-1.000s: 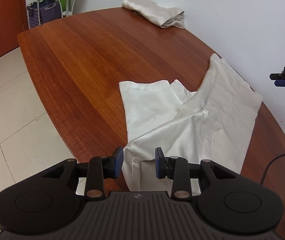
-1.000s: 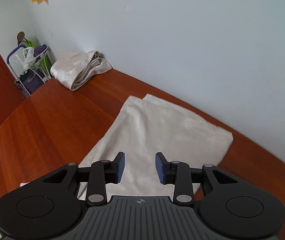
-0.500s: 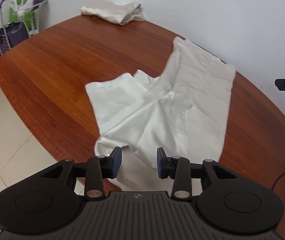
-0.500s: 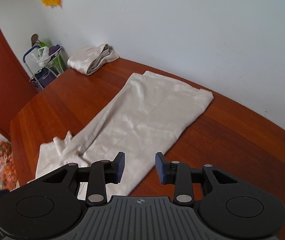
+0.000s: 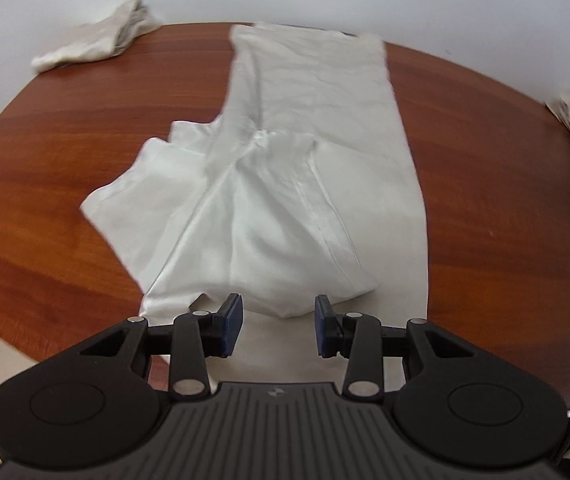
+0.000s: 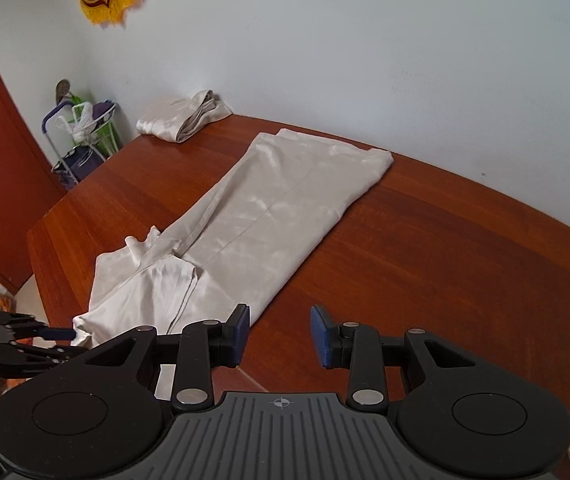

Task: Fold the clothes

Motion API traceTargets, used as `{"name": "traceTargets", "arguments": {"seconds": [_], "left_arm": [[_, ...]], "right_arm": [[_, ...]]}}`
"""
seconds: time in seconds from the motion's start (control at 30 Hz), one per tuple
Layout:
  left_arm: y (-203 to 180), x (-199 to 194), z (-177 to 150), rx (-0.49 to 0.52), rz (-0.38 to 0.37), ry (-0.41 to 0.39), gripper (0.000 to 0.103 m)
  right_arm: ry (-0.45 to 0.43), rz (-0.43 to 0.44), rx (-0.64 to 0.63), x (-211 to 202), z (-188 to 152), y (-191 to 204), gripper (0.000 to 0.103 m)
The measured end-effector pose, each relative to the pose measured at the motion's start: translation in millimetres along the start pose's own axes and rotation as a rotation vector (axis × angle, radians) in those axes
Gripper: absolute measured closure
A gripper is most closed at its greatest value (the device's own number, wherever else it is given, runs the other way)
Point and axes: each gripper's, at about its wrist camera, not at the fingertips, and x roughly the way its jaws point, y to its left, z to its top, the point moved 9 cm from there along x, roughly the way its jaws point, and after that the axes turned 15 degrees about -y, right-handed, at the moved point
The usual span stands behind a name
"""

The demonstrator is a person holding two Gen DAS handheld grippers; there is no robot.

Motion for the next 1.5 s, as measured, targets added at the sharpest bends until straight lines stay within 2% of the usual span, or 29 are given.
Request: {"name": "traceTargets", "arguments": {"seconds": [0.2,0.37,0.57,0.7,0.97,1.5], "left_arm": [[-5,12,0,0.167,-0.115,-0.008,0.059],[-5,22,-3,0.212,-0.161,0.001,0.059],[-6,22,-4,0.264,-0.203,-0.029,0.059],[-2,23,-10,0.270,-0.207,-0.010,0.059],[-2,18,-8,0.347,-0.233,-0.047,0.058],[-25,35,-23,0.539,-0.380,-0.076,0.057]], "right_arm": [[-0.033,-0.092,0.094,-25,-23,28,0.066],[-0.079,-0.149,0.147,-38,-37,47,0.066],[-0.079,-0.216,0.172,-38,-48,59,0.066],[-0.113,-0.219,0.191,-43,-51,70,0.066],[-0.141,-0.265,0.217,-53,-60,82,0.066],[-0.132,-0.382,0.315,-59,-100,124,0.066]]}}
